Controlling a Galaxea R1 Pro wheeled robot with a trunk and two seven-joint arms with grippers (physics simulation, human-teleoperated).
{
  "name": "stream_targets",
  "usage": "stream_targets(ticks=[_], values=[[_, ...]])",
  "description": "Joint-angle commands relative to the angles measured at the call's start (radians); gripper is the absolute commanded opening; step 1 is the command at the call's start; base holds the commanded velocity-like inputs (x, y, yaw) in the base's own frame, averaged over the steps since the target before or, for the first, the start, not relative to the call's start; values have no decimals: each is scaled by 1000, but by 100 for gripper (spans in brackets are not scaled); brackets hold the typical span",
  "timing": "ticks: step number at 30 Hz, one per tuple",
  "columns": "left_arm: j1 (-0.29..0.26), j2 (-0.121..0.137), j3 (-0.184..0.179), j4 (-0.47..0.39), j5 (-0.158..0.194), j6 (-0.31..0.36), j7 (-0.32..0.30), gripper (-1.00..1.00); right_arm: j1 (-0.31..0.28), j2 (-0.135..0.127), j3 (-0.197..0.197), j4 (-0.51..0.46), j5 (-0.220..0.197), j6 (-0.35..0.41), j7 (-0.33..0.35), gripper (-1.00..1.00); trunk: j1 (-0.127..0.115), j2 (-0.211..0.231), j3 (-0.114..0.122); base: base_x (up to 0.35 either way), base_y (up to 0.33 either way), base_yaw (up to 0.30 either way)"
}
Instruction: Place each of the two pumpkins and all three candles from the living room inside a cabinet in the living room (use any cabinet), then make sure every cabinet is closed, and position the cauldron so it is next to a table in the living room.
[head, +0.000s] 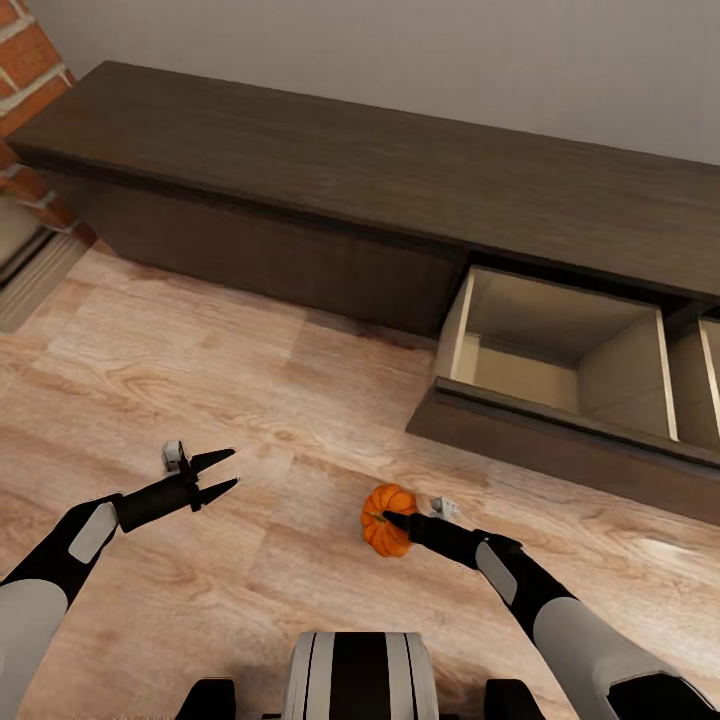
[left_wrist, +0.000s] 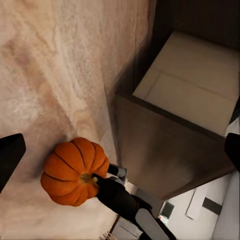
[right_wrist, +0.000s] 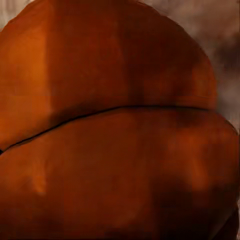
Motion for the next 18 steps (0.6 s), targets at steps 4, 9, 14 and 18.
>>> stream_targets(ticks=[4, 9, 14, 18], values=[[-1, 0, 1, 0, -1, 5, -1, 100, 1, 0, 9, -7, 27, 2, -60, -100, 0, 0, -1, 0, 0, 82], [-1, 0, 1, 0, -2, 5, -1, 100, 1, 0, 8, -9, 28, 2, -51, -100, 0, 0, -1, 0, 0, 6], [-1, 1, 2, 0, -2, 5, -1, 100, 1, -2, 7, -9, 27, 0, -43, -100, 0, 0, -1, 0, 0, 0], [-1, 1, 2, 0, -2, 5, -1, 100, 1, -6, 6, -9, 27, 1, 32, -100, 0, 0, -1, 0, 0, 0]])
